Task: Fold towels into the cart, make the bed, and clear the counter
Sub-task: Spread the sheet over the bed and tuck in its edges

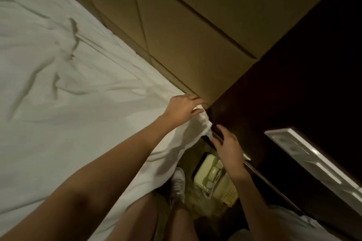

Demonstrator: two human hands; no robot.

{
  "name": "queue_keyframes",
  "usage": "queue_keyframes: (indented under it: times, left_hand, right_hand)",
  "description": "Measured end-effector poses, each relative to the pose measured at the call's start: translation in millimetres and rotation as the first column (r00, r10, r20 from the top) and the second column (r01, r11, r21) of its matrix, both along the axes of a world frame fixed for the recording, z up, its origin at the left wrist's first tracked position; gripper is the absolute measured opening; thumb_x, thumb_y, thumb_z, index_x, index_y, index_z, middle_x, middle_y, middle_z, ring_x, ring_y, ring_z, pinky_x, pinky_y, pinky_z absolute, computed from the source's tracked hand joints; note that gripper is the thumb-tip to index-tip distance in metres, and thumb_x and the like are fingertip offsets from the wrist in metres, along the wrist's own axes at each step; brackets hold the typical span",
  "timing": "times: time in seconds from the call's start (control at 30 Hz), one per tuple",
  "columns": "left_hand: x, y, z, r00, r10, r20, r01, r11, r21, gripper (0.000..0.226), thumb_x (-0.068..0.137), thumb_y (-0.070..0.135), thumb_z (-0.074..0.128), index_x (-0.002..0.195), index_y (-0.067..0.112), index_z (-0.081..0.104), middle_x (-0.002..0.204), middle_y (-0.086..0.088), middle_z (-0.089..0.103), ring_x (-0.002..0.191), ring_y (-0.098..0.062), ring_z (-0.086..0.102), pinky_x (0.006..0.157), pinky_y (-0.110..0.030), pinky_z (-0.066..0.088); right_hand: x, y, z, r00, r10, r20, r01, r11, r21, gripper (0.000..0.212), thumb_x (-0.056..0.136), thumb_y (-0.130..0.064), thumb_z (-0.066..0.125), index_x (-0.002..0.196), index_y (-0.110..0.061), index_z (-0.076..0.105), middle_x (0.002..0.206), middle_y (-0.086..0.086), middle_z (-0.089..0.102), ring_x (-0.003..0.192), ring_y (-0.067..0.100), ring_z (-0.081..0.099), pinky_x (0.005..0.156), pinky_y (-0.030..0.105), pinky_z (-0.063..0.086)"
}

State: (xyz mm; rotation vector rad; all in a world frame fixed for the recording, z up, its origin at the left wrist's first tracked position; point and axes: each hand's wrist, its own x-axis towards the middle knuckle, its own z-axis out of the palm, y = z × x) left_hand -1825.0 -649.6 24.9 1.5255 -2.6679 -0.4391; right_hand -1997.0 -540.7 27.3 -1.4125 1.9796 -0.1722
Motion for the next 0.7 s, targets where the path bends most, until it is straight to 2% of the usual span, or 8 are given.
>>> queue_keyframes:
  times: [0.1, 0.17, 0.23, 0.3, 0.43, 0.53, 0.63, 0.7]
  left_hand:
    - [69.2, 0.3, -14.8, 0.998, 0.050, -0.046, -0.048, 0.998, 0.043, 0.027, 0.095, 0.028, 0.052, 0.121, 0.026, 0.062, 0.120, 0.003, 0.063, 0.106, -0.021, 0.060, 0.071, -0.027, 0.045]
    - [121.4, -4.8, -29.6, 0.986, 0.129, -0.102, -0.124, 0.991, 0.053, 0.023, 0.089, 0.013, 0.059, 0.109, 0.017, 0.069, 0.111, -0.005, 0.067, 0.099, -0.029, 0.063, 0.073, -0.034, 0.050]
    - [169.6, -15.4, -41.8, 0.973, 0.212, -0.086, -0.206, 0.976, 0.075, 0.024, 0.088, 0.006, 0.057, 0.107, 0.013, 0.070, 0.111, -0.010, 0.067, 0.100, -0.033, 0.062, 0.077, -0.038, 0.051]
    - [210.3, -27.4, -49.4, 0.955, 0.295, -0.022, -0.291, 0.951, 0.107, 0.029, 0.093, 0.008, 0.050, 0.117, 0.013, 0.065, 0.121, -0.010, 0.062, 0.110, -0.032, 0.056, 0.084, -0.039, 0.046]
    - [272.6, -42.6, -74.5, 0.917, 0.391, 0.082, -0.399, 0.884, 0.243, 0.034, 0.099, 0.013, 0.039, 0.130, 0.015, 0.054, 0.132, -0.012, 0.051, 0.115, -0.034, 0.047, 0.089, -0.043, 0.042]
    - [298.5, -50.6, -95.5, 0.901, 0.427, 0.081, -0.434, 0.873, 0.225, 0.043, 0.095, 0.013, 0.047, 0.137, 0.022, 0.047, 0.139, -0.010, 0.046, 0.121, -0.035, 0.045, 0.094, -0.044, 0.040]
    - [305.3, -64.6, -98.3, 0.878, 0.465, 0.116, -0.476, 0.817, 0.327, 0.063, 0.086, 0.019, 0.062, 0.143, 0.032, 0.037, 0.143, -0.003, 0.039, 0.128, -0.030, 0.038, 0.097, -0.045, 0.038]
    - [306.8, -74.5, -98.0, 0.877, 0.468, 0.108, -0.469, 0.785, 0.405, 0.061, 0.083, 0.026, 0.068, 0.137, 0.034, 0.042, 0.136, 0.000, 0.043, 0.124, -0.026, 0.041, 0.095, -0.042, 0.039]
  right_hand:
    - [44.9, -18.5, -4.5, 0.996, 0.041, 0.077, -0.042, 0.999, 0.009, 0.053, 0.092, -0.034, 0.059, 0.140, -0.019, 0.042, 0.140, 0.007, 0.047, 0.130, 0.023, 0.043, 0.101, 0.040, 0.041]
    - [77.9, -32.0, -12.6, 0.990, 0.087, 0.111, -0.084, 0.996, -0.032, 0.051, 0.092, -0.033, 0.059, 0.138, -0.016, 0.045, 0.140, 0.004, 0.048, 0.131, 0.021, 0.040, 0.103, 0.036, 0.038]
    - [112.5, -49.0, -23.8, 0.980, 0.116, 0.159, -0.107, 0.992, -0.063, 0.046, 0.093, -0.030, 0.058, 0.134, -0.014, 0.049, 0.136, 0.004, 0.052, 0.129, 0.019, 0.041, 0.101, 0.029, 0.036]
    - [145.9, -68.3, -39.0, 0.967, 0.141, 0.214, -0.122, 0.988, -0.099, 0.039, 0.093, -0.026, 0.059, 0.129, -0.012, 0.054, 0.129, 0.006, 0.056, 0.123, 0.019, 0.045, 0.099, 0.026, 0.037]
    - [199.4, -105.2, -71.2, 0.947, 0.243, 0.209, -0.198, 0.956, -0.216, 0.031, 0.093, -0.019, 0.059, 0.121, -0.005, 0.060, 0.123, 0.011, 0.061, 0.117, 0.027, 0.052, 0.101, 0.034, 0.041]
    - [221.0, -129.1, -83.5, 0.952, 0.264, 0.157, -0.227, 0.948, -0.222, 0.032, 0.095, -0.023, 0.055, 0.123, -0.007, 0.059, 0.127, 0.009, 0.058, 0.122, 0.023, 0.046, 0.102, 0.026, 0.033]
    - [231.4, -148.1, -96.3, 0.944, 0.307, 0.120, -0.283, 0.941, -0.184, 0.043, 0.096, -0.026, 0.053, 0.133, -0.005, 0.050, 0.138, 0.012, 0.050, 0.130, 0.025, 0.040, 0.109, 0.030, 0.028]
    - [235.1, -159.0, -101.4, 0.947, 0.292, 0.130, -0.276, 0.952, -0.131, 0.048, 0.096, -0.026, 0.053, 0.139, -0.007, 0.044, 0.143, 0.011, 0.045, 0.133, 0.026, 0.036, 0.111, 0.033, 0.027]
